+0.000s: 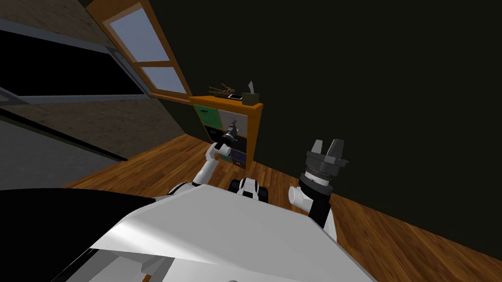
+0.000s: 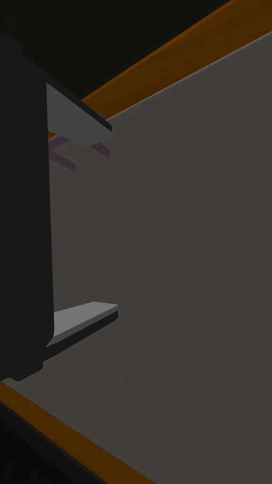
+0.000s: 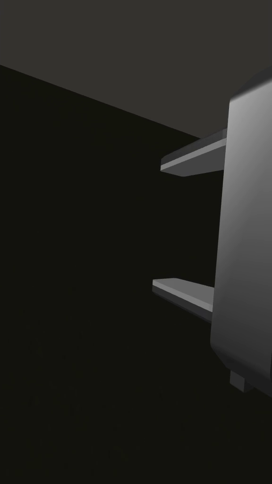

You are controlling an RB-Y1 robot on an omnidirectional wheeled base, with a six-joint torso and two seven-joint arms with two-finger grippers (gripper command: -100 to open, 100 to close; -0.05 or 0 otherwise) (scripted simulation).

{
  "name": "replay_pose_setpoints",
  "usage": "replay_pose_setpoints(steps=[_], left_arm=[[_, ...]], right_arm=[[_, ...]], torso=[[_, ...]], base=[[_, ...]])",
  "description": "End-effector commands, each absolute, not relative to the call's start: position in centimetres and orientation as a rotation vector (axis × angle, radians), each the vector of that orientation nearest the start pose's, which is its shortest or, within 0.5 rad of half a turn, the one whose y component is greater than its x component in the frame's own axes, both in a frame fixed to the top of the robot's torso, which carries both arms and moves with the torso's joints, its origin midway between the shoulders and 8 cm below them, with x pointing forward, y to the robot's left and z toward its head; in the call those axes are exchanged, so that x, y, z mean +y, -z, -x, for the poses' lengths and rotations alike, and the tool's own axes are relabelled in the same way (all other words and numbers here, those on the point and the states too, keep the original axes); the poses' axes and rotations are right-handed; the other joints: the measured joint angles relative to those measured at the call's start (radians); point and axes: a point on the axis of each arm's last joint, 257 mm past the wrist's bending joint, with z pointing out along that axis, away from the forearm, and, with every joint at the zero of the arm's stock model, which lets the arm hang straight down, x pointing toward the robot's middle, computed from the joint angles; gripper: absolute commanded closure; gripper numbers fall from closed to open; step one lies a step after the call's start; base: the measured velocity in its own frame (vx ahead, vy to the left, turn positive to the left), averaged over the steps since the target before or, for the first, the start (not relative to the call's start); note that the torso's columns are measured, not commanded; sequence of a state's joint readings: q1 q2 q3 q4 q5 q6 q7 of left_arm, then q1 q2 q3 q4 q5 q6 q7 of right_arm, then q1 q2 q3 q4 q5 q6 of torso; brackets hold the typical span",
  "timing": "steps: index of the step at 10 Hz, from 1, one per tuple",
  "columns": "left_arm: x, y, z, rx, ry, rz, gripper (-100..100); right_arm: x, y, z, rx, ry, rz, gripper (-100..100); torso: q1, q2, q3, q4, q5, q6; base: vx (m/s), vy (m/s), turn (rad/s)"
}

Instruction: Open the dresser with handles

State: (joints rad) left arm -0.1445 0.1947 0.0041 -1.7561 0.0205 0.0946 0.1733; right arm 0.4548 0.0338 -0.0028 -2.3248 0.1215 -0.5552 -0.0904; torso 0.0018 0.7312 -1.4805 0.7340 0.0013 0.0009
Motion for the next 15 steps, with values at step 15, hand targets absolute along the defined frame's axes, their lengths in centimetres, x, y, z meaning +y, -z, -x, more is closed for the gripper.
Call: replay_pose_setpoints(steps=[15], left_arm=[[26.8, 4.8, -67.3, 1.051, 1.337, 1.001, -100]], right_arm=[[-25.9, -6.7, -32.8, 0.540, -1.351, -0.523, 0]], torso=[[0.002, 0.002, 0.001, 0.007, -0.002, -0.002]], base=[[-0.060, -0.008, -0.007]])
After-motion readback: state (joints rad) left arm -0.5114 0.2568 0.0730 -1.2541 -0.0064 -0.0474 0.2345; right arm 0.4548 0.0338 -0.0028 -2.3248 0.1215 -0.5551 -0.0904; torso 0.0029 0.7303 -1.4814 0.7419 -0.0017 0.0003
